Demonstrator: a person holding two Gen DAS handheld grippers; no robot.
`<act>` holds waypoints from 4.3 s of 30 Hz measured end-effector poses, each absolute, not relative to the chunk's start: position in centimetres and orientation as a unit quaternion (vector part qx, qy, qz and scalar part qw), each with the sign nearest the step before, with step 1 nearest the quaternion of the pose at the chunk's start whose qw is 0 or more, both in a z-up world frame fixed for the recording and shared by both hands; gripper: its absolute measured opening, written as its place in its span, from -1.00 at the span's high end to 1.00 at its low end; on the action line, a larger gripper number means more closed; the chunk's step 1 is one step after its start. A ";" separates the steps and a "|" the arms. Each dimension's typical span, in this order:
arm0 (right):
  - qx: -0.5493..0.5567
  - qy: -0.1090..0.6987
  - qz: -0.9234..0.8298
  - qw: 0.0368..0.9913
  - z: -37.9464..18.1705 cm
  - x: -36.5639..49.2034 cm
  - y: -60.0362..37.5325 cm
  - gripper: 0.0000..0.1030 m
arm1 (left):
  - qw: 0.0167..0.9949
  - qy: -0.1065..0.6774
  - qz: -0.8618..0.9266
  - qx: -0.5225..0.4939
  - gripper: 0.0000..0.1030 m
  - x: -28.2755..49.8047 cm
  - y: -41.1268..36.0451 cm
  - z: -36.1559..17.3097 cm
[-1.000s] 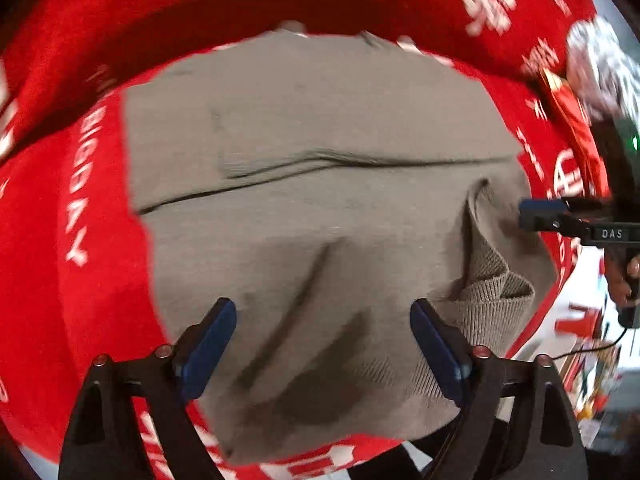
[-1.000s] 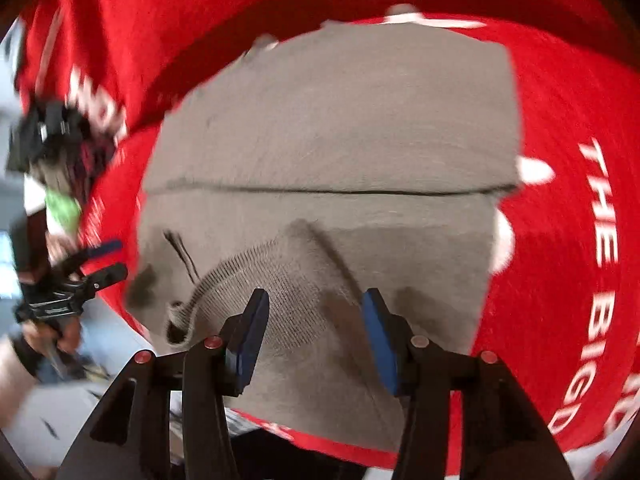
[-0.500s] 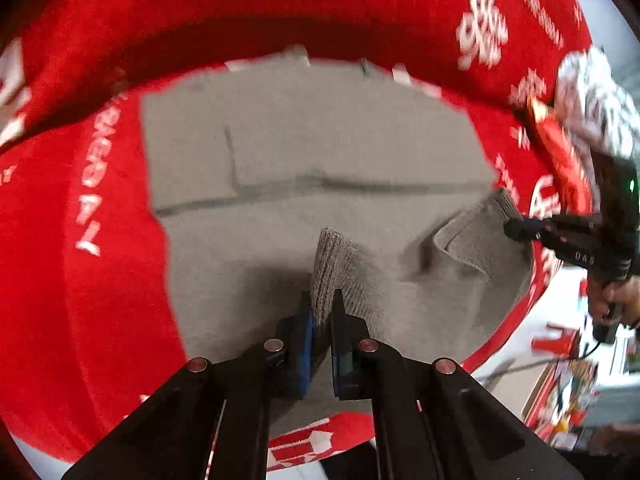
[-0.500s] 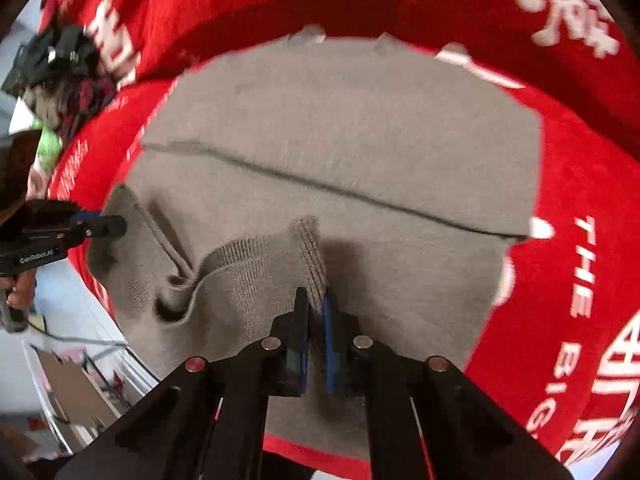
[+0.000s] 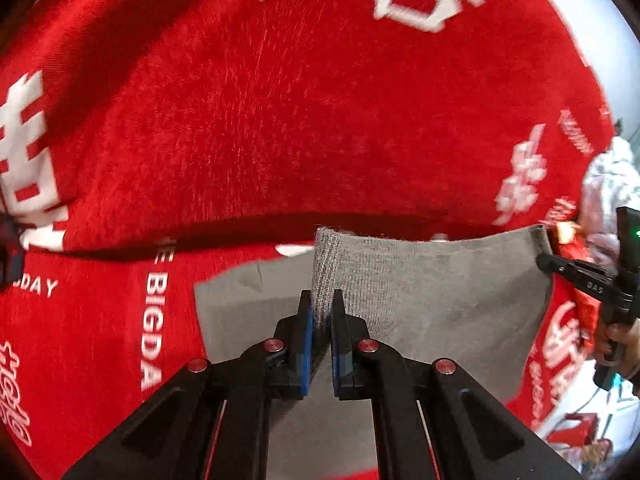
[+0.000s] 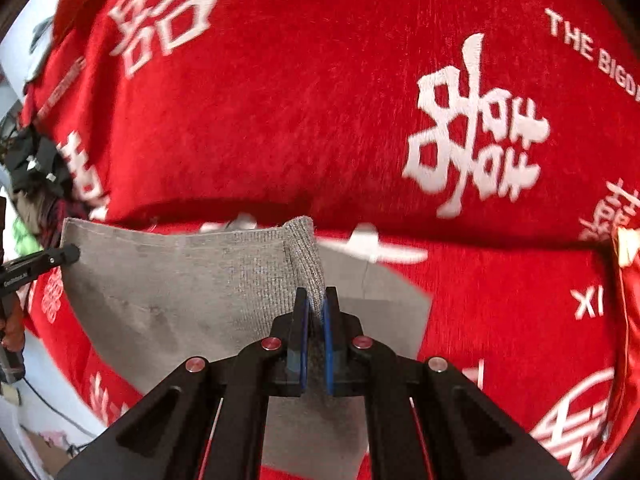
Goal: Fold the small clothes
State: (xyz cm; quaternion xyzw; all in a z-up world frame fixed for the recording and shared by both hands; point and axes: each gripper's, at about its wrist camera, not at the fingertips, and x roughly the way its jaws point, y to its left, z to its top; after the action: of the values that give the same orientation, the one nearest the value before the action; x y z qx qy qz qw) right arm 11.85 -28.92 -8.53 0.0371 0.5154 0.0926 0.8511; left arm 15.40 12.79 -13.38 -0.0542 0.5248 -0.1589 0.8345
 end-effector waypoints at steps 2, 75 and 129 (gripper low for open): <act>0.037 0.532 0.088 0.841 -11.5 14.5 -28.8 0.87 | 0.831 0.537 -0.141 -0.041 0.83 17.5 11.8 -16.1; 0.535 0.604 0.047 0.589 -28.7 -4.3 -12.2 -0.02 | 0.679 0.708 -0.136 -0.136 0.27 5.4 20.4 -25.2; 0.183 0.627 -0.097 0.751 -22.5 6.7 -32.5 0.56 | 0.757 0.650 -0.061 -0.008 0.85 17.1 14.5 -25.8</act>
State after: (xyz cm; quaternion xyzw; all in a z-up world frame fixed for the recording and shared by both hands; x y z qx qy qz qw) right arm 6.72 -32.50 -22.47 0.1827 0.6273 -0.0973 0.7508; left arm 17.06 14.51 -25.81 -0.0084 0.6501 -0.0606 0.7574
